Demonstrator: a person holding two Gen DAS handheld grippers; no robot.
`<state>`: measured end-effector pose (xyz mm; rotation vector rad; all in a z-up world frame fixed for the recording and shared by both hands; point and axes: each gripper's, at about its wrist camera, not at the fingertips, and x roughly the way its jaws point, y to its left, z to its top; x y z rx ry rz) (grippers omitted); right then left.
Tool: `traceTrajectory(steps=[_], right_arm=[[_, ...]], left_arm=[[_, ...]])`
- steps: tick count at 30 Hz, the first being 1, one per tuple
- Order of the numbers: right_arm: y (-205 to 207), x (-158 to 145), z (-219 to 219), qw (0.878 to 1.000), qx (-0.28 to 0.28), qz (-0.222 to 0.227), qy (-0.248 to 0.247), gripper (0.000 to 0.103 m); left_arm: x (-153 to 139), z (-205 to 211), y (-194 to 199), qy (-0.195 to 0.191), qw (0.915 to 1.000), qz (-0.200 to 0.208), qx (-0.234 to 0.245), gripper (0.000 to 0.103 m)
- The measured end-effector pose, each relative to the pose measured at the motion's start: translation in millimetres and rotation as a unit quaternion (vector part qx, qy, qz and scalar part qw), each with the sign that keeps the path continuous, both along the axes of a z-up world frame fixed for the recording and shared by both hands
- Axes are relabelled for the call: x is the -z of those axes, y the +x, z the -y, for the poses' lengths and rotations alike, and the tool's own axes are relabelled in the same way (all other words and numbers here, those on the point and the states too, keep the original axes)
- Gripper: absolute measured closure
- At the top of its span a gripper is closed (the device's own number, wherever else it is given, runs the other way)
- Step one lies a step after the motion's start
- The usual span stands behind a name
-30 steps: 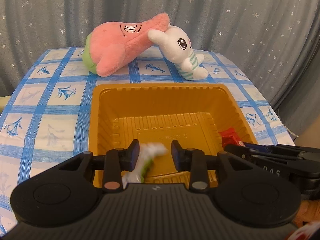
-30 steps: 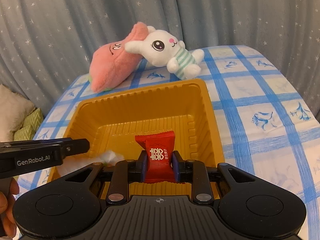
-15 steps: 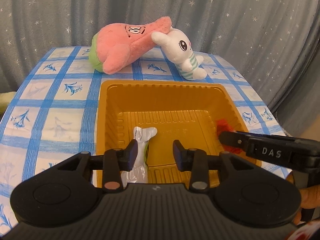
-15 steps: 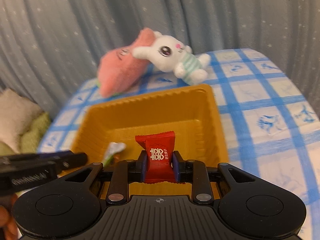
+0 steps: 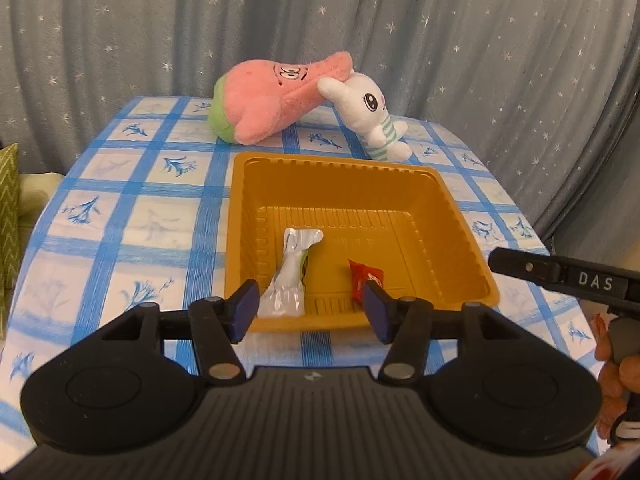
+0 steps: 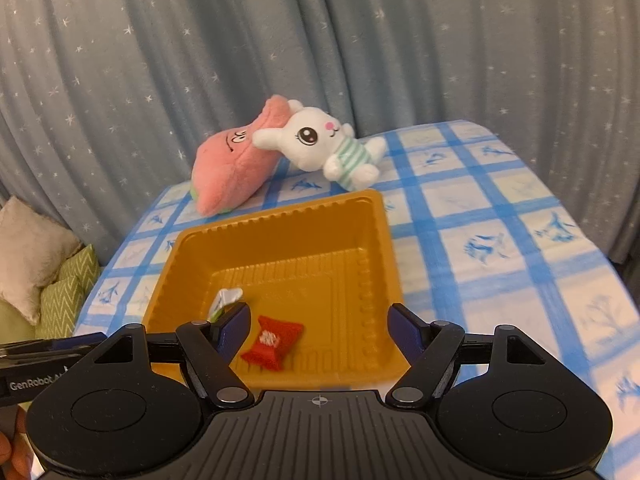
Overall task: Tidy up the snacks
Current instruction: 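Withdraw both tools from the tray back toward the snack pile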
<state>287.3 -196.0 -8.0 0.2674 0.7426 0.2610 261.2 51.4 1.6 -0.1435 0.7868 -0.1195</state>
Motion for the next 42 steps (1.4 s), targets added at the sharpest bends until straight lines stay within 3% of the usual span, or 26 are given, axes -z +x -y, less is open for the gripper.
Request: traceTrajectory(steps=[15,26,42], right_arm=[[-127.8,-37.7,15.5,1.000,0.014,0.003,-0.004,0.028],[-213.1,-30.0,34.9,0.999,0.032,-0.011,-0.019,0.028],[-252.1,-9.8,55.3,0.997,0.051,-0.047,-0.019,0.028]], left_arm=[[-26.1,10.7,-117.1,-0.035,0.9987,0.001,-0.036,0.028],[-19.3,28.9,-184.3,-0.024,0.9988,-0.006,-0.043,0.022],[5.3,53.2,-216.2,-0.010,0.9989,-0.037,-0.027,0.021]])
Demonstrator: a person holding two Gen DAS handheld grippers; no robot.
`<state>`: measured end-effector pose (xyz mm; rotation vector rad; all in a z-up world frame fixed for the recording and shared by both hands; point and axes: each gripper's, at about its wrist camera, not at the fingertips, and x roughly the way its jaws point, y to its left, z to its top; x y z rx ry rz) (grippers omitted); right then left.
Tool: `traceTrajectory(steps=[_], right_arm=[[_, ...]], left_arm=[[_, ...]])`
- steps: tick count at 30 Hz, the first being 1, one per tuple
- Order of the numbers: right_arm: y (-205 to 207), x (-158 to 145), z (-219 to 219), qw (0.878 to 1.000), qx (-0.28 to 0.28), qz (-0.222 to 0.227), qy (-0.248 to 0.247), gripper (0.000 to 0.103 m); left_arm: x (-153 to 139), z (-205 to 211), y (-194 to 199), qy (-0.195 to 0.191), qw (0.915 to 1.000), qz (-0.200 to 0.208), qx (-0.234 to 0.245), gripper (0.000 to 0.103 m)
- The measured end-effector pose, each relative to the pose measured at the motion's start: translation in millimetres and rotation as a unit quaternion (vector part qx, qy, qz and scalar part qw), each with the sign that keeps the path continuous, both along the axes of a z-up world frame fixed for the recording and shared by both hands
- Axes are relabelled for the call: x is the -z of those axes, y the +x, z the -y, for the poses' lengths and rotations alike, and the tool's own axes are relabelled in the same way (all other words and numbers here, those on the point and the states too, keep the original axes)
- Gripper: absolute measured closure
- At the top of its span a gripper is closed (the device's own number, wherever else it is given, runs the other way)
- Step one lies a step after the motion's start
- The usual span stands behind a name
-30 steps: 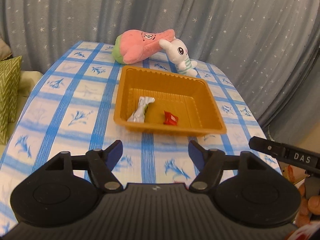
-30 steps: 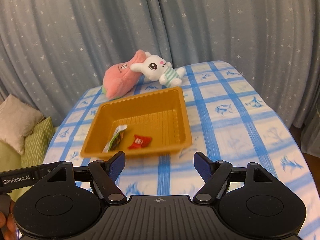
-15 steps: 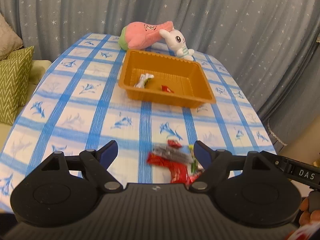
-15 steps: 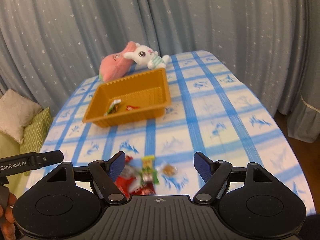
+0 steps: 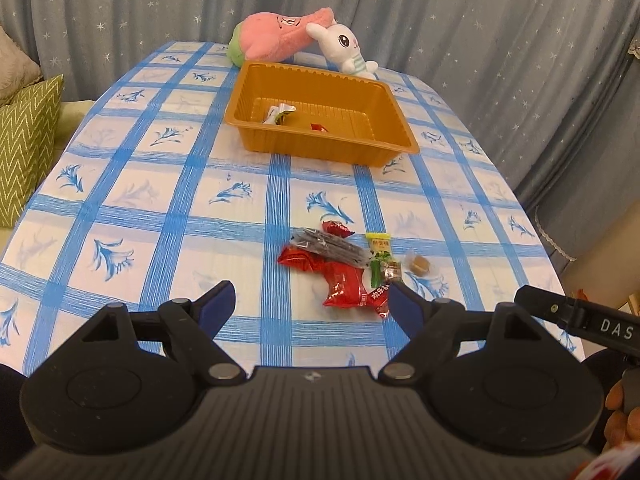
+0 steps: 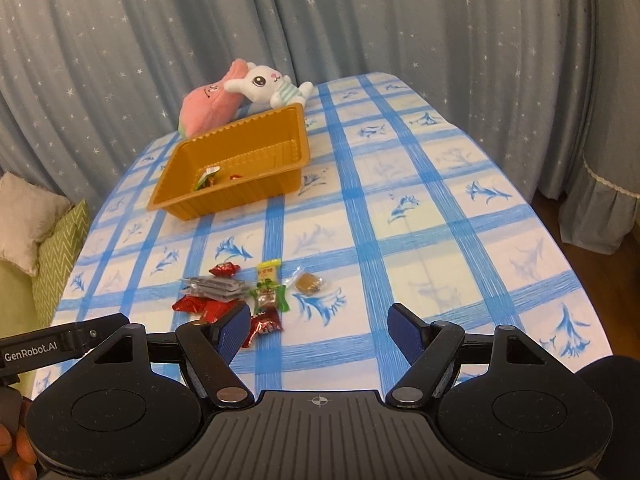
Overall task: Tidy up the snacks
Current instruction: 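Withdraw both tools from the tray back toward the snack pile, then grasp the red wrapped candy with the left tool while the right tool grasps a dark red candy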
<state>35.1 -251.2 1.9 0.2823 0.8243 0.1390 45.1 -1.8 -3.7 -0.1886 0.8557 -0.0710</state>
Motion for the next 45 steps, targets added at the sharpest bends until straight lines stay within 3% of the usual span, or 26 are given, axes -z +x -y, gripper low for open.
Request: traceTrajectory(steps=[14,19,32,45], right_arm=[[3.2,13.6,-4.2,1.000,-0.001,-0.011,-0.008,0.028],[6.6,25.5,-3.1,1.000,0.001,-0.022,-0.008,0.028],[24.0,55.6,-4.5,0.998,-0.005,-0.050,-0.022,0.028],[42.3,76.4,-2.5,0.997,-0.001,-0.069,-0.023,0.028]], left_arm=[[13.9,3.5,4.8,0.010,0.9999,-0.011,0.007,0.023],[25.3,10.4,11.4,0.013,0.9994,-0.023,0.023,0.031],[52.6,26.5,41.4,0.021,0.9974,-0.047,0.050,0.039],[78.3,42.4,71.1,0.020,0.9950,-0.057,0.080,0.065]])
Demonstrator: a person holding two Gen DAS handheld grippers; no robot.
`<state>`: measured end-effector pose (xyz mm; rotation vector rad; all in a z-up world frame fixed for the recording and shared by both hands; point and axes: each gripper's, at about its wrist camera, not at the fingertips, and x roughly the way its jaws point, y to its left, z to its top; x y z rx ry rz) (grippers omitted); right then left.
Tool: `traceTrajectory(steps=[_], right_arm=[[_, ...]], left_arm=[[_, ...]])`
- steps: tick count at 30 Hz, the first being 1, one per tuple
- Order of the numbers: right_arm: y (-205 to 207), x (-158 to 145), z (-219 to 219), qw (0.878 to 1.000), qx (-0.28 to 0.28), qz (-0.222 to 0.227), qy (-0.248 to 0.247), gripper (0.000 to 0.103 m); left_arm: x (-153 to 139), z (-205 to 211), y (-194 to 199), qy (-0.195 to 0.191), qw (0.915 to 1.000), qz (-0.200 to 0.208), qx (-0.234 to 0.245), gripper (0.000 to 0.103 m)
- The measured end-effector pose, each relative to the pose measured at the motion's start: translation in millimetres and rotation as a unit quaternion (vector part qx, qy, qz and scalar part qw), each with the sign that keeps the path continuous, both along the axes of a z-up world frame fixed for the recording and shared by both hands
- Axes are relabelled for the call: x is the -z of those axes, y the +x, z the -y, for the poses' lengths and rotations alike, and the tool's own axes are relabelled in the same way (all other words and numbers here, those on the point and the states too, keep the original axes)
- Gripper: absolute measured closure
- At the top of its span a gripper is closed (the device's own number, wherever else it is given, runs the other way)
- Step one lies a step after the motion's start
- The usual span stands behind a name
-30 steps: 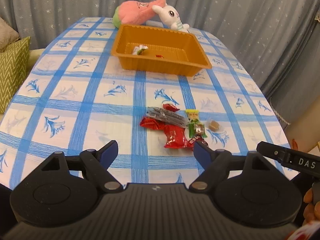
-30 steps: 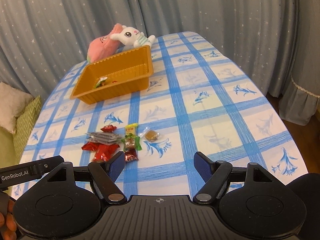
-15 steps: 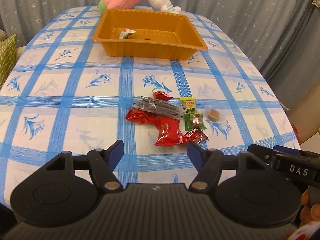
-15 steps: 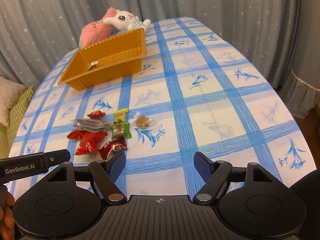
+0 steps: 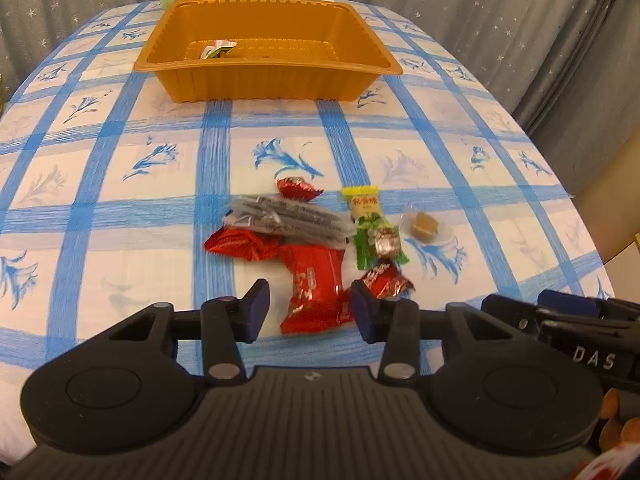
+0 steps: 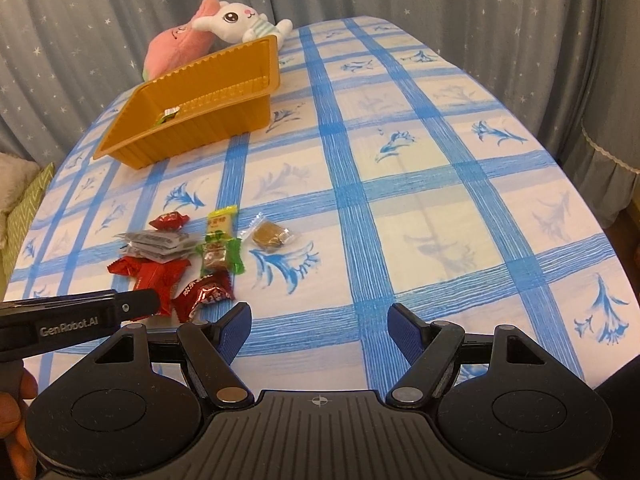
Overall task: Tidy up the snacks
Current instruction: 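Grasp the red wrapped candy with the left tool while the right tool grasps a dark red candy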
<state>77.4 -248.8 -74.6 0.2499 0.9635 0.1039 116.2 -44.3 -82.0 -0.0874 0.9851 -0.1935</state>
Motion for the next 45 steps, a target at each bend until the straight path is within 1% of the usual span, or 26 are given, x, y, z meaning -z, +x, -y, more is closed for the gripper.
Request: traceTrajectory(steps=[2,6,12,16,19,21,23,24,30,34,38,41,43,45], right_arm=[[2.5,1.9,-0.6,1.000,0.000,-0.002,0.001,0.028],[7.6,4.7,-3.9,1.000,-0.003,-0.003,0.003,0.028],[14.1,8.5,-14.1,1.000,-0.015,-0.005,0.009,0.028],[16.3,10.7,-24.5,0.999,-0.028,-0.005,0.020,0.028],[17.5,11.9,-33.4,0.998,-0.040,-0.006,0.038,0.028],[20.0,14.2,-38.3,0.997,-0.043,-0.014,0.066,0.029],[23.5,18.0,-43.8,0.994,-0.045,-0.027,0.096,0.039],[25.6,20.0,-47.1,0.993,-0.045,-0.034,0.106,0.047],[34.6,20.0,-67.4,0.993,-0.048,-0.027,0.103,0.050],[41.2,20.4,-80.8,0.996,-0.047,-0.013,0.072,0.051],[46.0,21.4,-97.3,0.997,-0.072,0.004,0.008,0.056],[41.7,24.8,-109.4,0.993,-0.106,0.021,-0.046,0.062],[36.7,27.9,-114.0,0.989,-0.122,0.033,-0.077,0.072],[32.6,30.7,-113.6,0.986,-0.132,0.043,-0.088,0.076]], left_arm=[[1.8,0.6,5.0,-0.001,1.0000,-0.001,0.001,0.066],[6.4,1.1,14.0,-0.001,1.0000,-0.006,0.004,0.077],[8.7,-0.8,11.2,0.006,0.9999,-0.006,0.014,0.080],[4.5,-12.9,1.1,0.011,0.9999,-0.006,0.007,0.081],[1.3,-26.5,-5.5,0.010,0.9999,-0.008,-0.006,0.081],[-0.3,-35.2,-8.2,0.009,0.9998,-0.008,-0.015,0.081],[-0.9,-42.7,-8.8,0.006,0.9996,-0.008,-0.025,0.081],[-1.1,-46.1,-8.8,0.004,0.9995,-0.008,-0.029,0.081],[0.6,-55.6,-7.7,-0.006,0.9992,-0.009,-0.039,0.081],[4.4,-60.3,-6.8,-0.012,0.9988,-0.015,-0.046,0.081],[6.7,-62.4,-7.2,-0.013,0.9987,-0.017,-0.047,0.080],[7.1,-61.3,-6.8,-0.010,0.9989,-0.015,-0.044,0.080],[7.7,-58.4,-6.7,-0.004,0.9991,-0.013,-0.041,0.079],[9.3,-56.4,-6.3,0.000,0.9991,-0.012,-0.040,0.079]])
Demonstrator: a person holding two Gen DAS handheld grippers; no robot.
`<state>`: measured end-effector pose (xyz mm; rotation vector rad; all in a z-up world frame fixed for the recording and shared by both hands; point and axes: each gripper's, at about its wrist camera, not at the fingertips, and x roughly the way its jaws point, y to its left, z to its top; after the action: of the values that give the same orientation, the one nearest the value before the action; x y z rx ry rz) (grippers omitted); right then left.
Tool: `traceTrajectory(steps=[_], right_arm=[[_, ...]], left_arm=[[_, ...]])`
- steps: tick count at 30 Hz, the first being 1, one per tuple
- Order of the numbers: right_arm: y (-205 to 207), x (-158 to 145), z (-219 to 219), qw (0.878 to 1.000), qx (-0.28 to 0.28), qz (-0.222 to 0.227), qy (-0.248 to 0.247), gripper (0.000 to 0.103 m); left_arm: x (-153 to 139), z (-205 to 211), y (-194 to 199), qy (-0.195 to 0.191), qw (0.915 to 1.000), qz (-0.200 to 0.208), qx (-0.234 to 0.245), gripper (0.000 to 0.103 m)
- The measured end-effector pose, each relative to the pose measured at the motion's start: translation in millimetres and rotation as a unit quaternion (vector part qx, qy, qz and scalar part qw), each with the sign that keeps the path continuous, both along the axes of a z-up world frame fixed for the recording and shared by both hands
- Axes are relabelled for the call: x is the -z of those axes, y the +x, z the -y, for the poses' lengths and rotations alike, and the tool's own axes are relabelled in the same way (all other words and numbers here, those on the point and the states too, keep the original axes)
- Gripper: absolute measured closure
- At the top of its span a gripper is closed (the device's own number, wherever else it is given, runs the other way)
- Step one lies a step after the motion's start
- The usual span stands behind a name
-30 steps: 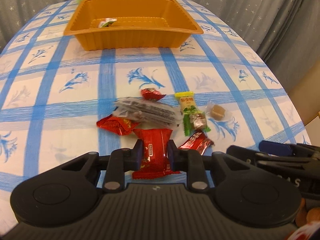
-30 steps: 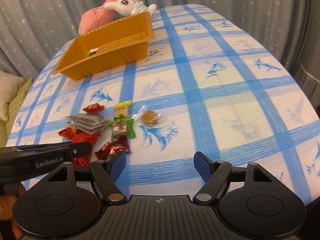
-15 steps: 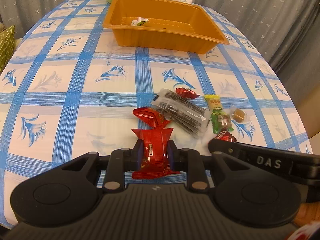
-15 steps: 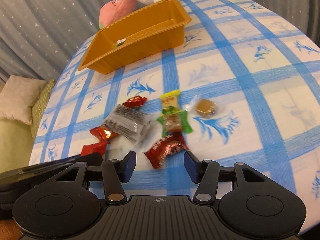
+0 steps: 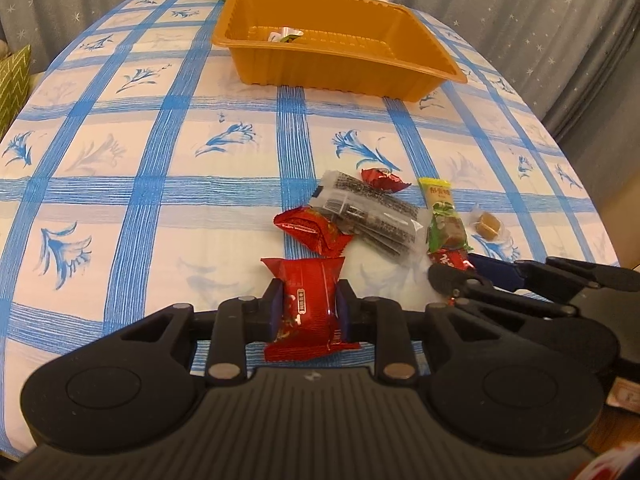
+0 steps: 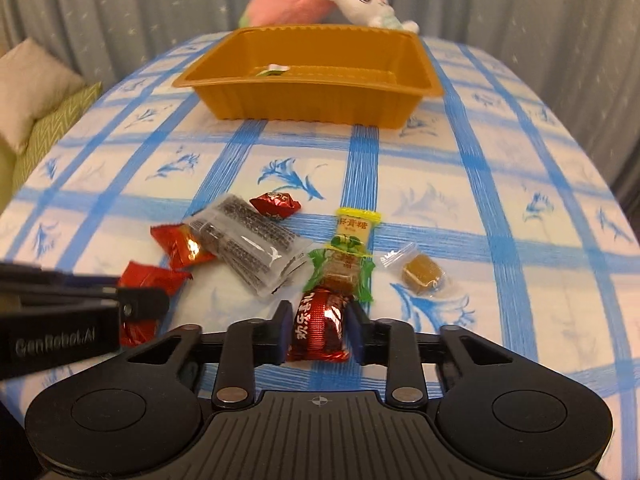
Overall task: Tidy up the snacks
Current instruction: 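Grasp the red wrapped candy with the left tool while the right tool grasps a dark red candy, then carry both candies over the orange tray and open both tools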
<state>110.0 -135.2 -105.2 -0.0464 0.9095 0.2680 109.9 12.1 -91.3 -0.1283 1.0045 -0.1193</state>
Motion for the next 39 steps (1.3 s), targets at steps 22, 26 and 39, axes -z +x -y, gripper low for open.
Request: traceTrajectory(steps=[22,26,39], right_arm=[[-20.0,-31.8,33.7,0.999,0.025,0.025,0.032,0.078],[-22.7,-43.5,35.9,0.998,0.027,0.036,0.037,0.078],[-31.2,-61.4,48.2,0.997,0.040,0.049,0.037,0.078]], left_arm=[[-26.8,5.1,-9.4,0.025,0.9989,0.038,0.001,0.080],[-38.3,9.4,-11.3,0.022,0.9985,0.050,0.003,0.080],[-53.6,19.8,-15.4,0.011,0.9979,0.063,0.013,0.080]])
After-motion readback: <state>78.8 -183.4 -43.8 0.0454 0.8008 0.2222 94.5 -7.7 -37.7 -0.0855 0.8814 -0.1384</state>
